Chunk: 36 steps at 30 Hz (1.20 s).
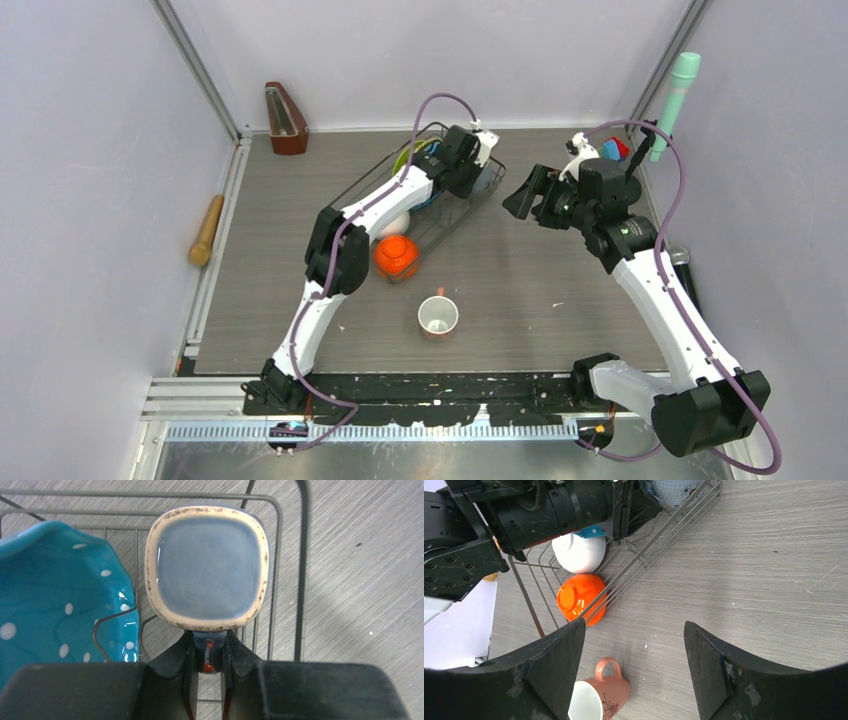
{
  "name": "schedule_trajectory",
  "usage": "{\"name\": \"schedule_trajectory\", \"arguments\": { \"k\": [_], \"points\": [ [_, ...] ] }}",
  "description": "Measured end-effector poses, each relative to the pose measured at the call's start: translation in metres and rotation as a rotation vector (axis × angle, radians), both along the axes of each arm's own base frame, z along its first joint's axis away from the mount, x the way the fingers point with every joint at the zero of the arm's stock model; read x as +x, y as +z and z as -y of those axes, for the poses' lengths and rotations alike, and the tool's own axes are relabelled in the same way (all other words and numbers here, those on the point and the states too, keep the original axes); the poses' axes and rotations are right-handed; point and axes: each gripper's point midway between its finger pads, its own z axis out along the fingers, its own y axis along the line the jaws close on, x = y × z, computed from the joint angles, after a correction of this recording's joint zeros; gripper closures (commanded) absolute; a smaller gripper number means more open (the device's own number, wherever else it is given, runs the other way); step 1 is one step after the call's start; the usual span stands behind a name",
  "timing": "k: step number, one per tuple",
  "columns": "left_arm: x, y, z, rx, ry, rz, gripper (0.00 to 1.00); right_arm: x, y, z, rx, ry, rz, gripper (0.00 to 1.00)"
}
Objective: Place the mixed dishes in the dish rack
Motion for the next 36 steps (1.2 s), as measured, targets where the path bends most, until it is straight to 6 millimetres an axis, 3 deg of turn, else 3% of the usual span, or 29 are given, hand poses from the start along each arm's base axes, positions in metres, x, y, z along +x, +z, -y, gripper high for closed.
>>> {"name": "schedule_trajectory", "arguments": {
  "k": [4, 7, 10, 12, 17, 24, 29, 32, 36],
  "points": [
    [0.001, -0.015, -0.004, 0.028, 0.027, -0.021, 0.96, -0.001, -0.003, 0.000, 0.000, 0.001, -0.005, 0.22],
    [0.001, -0.028, -0.005, 0.048, 0.036, -0.034, 0.64, -0.002, -0.006, 0.000, 0.000, 0.002, -0.016, 0.21],
    [-0.001, -0.029, -0.005, 0.050, 0.041, -0.045, 0.50, -0.002, -0.007, 0.001, 0.001, -0.001, -0.019, 0.17],
    [0.001, -0.019, -0.002, 0.032, 0.042, -0.027, 0.45, -0.002, -0.007, 0.002, 0.002, -0.003, -0.020, 0.15],
    [0.008, 0.020, 0.004, -0.030, 0.051, 0.049, 0.43, -0.006, -0.013, 0.002, 0.004, -0.008, -0.038, 0.13],
    [0.003, 0.010, -0.002, -0.006, 0.057, 0.022, 0.44, -0.016, -0.027, 0.003, 0.014, -0.011, -0.080, 0.13],
    [-0.009, 0.015, -0.011, 0.002, 0.067, -0.007, 0.44, -0.032, -0.052, -0.002, 0.040, 0.008, -0.153, 0.19],
    [-0.019, 0.036, -0.017, -0.021, 0.067, 0.000, 0.44, -0.042, -0.069, -0.009, 0.044, 0.033, -0.204, 0.21],
    [-0.033, 0.082, -0.026, -0.076, 0.075, 0.027, 0.45, -0.063, -0.082, -0.037, 0.031, 0.126, -0.246, 0.24]
  ]
}}
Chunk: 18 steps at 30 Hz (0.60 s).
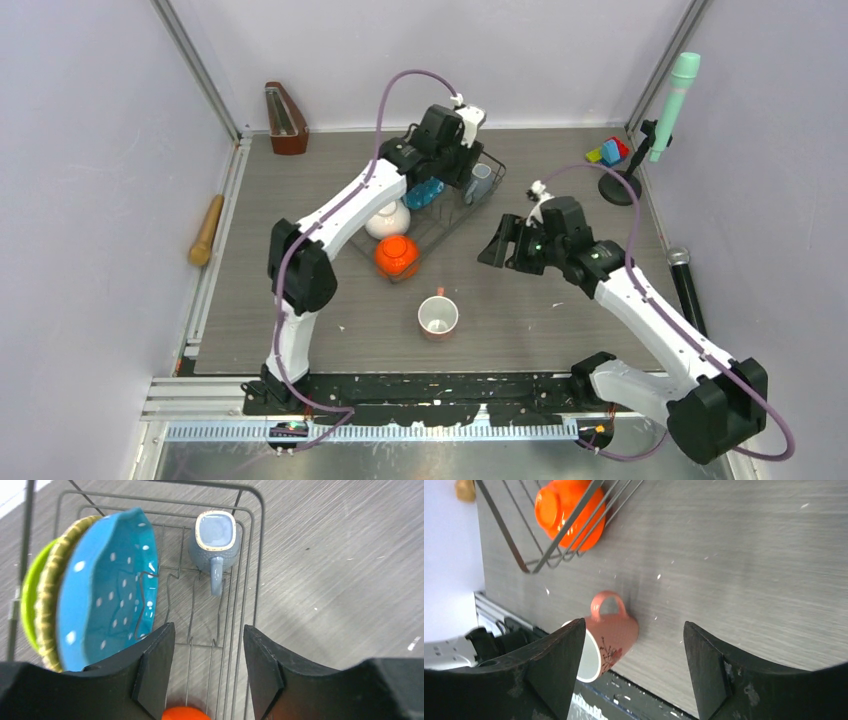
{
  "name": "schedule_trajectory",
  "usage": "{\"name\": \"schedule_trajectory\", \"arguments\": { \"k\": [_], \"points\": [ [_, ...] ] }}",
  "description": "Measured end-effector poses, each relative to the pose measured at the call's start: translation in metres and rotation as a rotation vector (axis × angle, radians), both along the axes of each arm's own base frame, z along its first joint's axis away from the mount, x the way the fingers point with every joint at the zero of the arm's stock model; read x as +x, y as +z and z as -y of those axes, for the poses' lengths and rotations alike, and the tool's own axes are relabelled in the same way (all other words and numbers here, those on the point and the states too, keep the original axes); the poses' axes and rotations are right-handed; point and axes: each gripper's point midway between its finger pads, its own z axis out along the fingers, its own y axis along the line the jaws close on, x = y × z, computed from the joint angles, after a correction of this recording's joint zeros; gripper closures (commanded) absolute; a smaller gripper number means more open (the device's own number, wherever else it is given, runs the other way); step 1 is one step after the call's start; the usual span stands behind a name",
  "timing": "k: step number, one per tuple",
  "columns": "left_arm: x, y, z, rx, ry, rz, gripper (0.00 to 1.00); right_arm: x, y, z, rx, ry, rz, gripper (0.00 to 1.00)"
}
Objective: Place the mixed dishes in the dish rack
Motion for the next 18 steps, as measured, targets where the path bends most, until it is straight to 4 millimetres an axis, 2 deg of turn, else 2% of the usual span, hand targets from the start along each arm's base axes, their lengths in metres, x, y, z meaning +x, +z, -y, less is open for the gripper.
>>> {"name": "schedule_trajectory", "arguments": {
  "k": [3, 4, 6, 8, 13, 16, 18],
  "points": [
    [-0.013, 0.034, -0.011, -0.033, 0.008, 0.024, 0.46, -0.016, -0.011, -0.024, -0.006, 0.072, -0.031, 0.25],
    [-0.032, 0.054, -0.026, -0.047, 0.015, 0.032, 0.46, -0.027, -0.024, -0.040, -0.022, 0.114, -0.066, 0.27],
    [-0.038, 0.061, -0.031, -0.054, 0.017, 0.038, 0.45, -0.032, -0.028, -0.047, -0.029, 0.129, -0.079, 0.28],
    [-0.053, 0.060, -0.045, -0.051, 0.026, 0.033, 0.45, -0.035, -0.036, -0.057, -0.048, 0.141, -0.087, 0.28],
    [-0.085, 0.055, -0.076, -0.039, 0.057, 0.005, 0.46, -0.065, -0.055, -0.089, -0.090, 0.247, -0.129, 0.30],
    [-0.097, 0.057, -0.090, -0.050, 0.080, 0.003, 0.47, -0.076, -0.057, -0.096, -0.106, 0.276, -0.122, 0.31],
    [-0.105, 0.057, -0.100, -0.054, 0.094, 0.002, 0.48, -0.081, -0.060, -0.098, -0.131, 0.288, -0.113, 0.36]
  ]
}}
